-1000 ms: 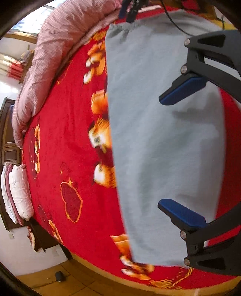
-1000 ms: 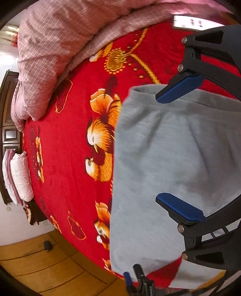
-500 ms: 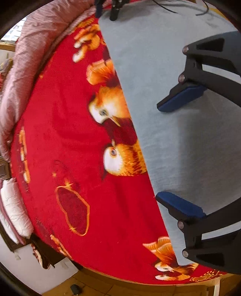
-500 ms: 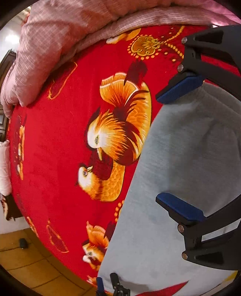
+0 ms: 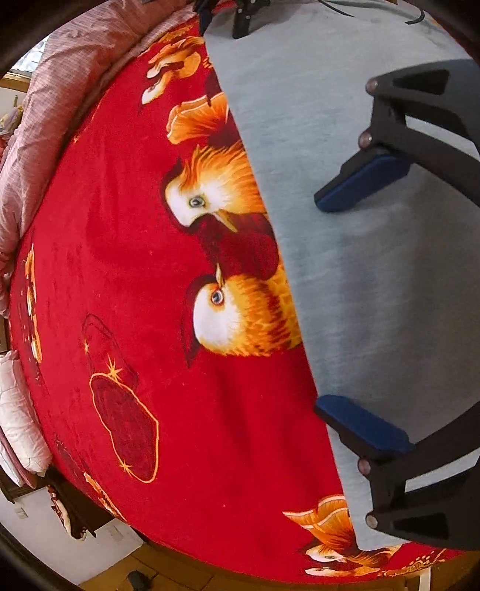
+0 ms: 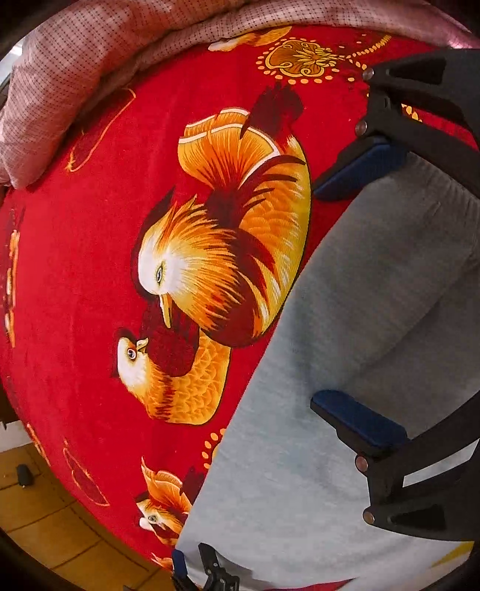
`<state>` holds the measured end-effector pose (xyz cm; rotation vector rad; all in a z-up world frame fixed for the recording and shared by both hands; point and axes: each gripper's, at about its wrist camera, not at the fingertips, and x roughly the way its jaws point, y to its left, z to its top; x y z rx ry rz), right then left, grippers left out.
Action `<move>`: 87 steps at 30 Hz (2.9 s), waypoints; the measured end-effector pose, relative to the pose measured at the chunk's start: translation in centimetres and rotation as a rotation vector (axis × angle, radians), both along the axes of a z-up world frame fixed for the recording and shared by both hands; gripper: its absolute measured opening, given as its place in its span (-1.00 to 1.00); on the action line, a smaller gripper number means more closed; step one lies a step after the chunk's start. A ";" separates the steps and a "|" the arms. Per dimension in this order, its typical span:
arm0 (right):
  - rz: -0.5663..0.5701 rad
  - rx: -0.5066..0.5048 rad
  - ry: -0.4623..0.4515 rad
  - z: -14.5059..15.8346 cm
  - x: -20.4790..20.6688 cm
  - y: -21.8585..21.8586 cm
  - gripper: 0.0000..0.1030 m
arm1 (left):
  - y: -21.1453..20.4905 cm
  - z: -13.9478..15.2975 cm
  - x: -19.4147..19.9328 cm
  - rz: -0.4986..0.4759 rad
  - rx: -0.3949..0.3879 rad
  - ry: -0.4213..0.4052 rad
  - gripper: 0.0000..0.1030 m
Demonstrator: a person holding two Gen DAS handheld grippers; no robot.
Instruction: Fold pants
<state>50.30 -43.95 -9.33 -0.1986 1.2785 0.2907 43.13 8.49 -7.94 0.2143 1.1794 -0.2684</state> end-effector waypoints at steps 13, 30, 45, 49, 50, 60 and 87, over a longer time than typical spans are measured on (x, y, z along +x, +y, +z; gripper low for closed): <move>0.038 0.090 -0.127 3.2 -3.7 1.0 -0.81 | -1.3 3.7 -3.4 0.025 -0.040 -0.041 -0.93; 0.104 0.189 -0.332 12.3 -14.5 0.5 -0.83 | 0.8 12.6 -17.7 0.126 -0.143 -0.270 -0.93; 0.201 0.127 -0.316 11.2 -25.9 -0.7 -0.83 | 0.8 11.4 -33.6 0.227 -0.246 -0.330 -0.94; 0.189 0.121 -0.286 9.2 -27.7 -0.8 -0.83 | 0.5 9.3 -35.8 0.246 -0.246 -0.296 -0.94; 0.186 0.123 -0.278 8.7 -28.0 -0.9 -0.83 | 0.5 8.7 -36.1 0.247 -0.247 -0.285 -0.94; 0.147 0.074 -0.206 3.3 -29.8 -1.1 -0.73 | 0.4 3.7 -37.5 0.278 -0.236 -0.150 -0.94; -0.464 0.571 -0.078 4.2 -31.5 -8.5 0.11 | 1.0 3.8 -35.8 0.454 -0.506 -0.066 -0.05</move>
